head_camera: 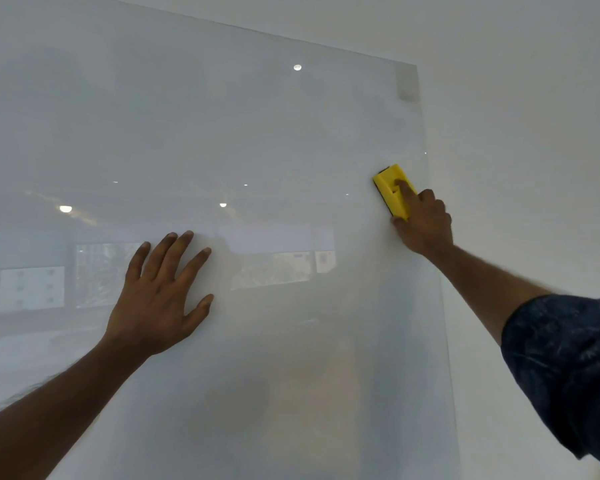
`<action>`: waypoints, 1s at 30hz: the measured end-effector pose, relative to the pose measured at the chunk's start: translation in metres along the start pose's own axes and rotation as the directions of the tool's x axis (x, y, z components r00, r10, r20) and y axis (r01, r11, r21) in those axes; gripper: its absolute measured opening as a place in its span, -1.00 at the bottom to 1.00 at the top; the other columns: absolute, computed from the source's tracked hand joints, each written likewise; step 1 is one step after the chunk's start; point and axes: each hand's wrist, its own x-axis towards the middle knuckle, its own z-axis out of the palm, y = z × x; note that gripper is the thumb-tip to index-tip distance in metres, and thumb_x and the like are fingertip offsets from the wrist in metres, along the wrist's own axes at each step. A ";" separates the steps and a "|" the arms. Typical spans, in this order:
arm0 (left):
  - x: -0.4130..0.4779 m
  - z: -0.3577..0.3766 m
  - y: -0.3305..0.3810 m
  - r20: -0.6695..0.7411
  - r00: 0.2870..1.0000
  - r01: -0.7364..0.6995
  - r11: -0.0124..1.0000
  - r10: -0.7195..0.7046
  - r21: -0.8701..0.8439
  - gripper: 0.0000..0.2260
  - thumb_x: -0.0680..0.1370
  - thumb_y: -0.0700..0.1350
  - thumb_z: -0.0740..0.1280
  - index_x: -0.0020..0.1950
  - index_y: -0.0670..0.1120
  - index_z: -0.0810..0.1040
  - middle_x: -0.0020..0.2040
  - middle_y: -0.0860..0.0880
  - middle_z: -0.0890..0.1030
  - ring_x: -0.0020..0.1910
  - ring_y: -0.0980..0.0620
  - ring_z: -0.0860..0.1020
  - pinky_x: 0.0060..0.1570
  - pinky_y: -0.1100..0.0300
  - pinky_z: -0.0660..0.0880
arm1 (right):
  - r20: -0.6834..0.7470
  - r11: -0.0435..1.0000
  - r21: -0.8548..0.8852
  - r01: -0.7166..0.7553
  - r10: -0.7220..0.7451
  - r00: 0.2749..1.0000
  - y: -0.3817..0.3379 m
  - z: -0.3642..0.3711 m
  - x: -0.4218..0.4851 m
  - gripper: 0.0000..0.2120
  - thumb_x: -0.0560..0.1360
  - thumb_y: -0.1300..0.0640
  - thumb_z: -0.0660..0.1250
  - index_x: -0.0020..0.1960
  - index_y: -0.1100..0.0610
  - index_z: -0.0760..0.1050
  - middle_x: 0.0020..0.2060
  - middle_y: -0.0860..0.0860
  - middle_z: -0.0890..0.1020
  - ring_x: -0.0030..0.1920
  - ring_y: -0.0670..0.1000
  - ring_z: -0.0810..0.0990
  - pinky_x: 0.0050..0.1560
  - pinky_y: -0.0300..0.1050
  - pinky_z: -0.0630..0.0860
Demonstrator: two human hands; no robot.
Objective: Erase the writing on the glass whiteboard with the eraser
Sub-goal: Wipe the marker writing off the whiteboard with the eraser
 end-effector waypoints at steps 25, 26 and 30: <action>-0.037 -0.005 0.005 0.107 0.993 -0.050 0.995 0.059 -0.087 -0.34 0.52 0.22 0.10 0.52 -0.14 0.36 0.59 -0.26 0.20 0.58 -0.29 0.13 0.54 -0.27 0.03 | 0.230 0.948 0.056 0.314 -0.319 0.919 -0.089 0.052 -0.246 -0.36 0.48 -0.10 0.30 0.49 -0.12 0.13 0.06 0.09 0.43 -0.06 0.14 0.44 -0.08 0.01 0.38; -0.043 -0.007 0.005 0.124 0.990 -0.051 0.994 0.063 -0.096 -0.34 0.52 0.21 0.11 0.52 -0.14 0.36 0.59 -0.26 0.20 0.58 -0.29 0.14 0.53 -0.28 0.04 | 0.262 0.947 0.053 0.317 -0.319 0.911 -0.092 0.052 -0.256 -0.35 0.48 -0.11 0.29 0.50 -0.13 0.12 0.07 0.09 0.43 -0.05 0.14 0.44 -0.07 0.02 0.38; -0.076 -0.011 0.006 0.194 0.977 -0.062 0.990 0.086 -0.126 -0.37 0.52 0.19 0.11 0.49 -0.13 0.41 0.58 -0.26 0.23 0.56 -0.29 0.17 0.51 -0.30 0.08 | 0.377 0.946 0.049 0.321 -0.316 0.871 -0.103 0.050 -0.297 -0.35 0.48 -0.11 0.28 0.49 -0.18 0.08 0.07 0.08 0.43 -0.02 0.14 0.44 -0.02 0.04 0.38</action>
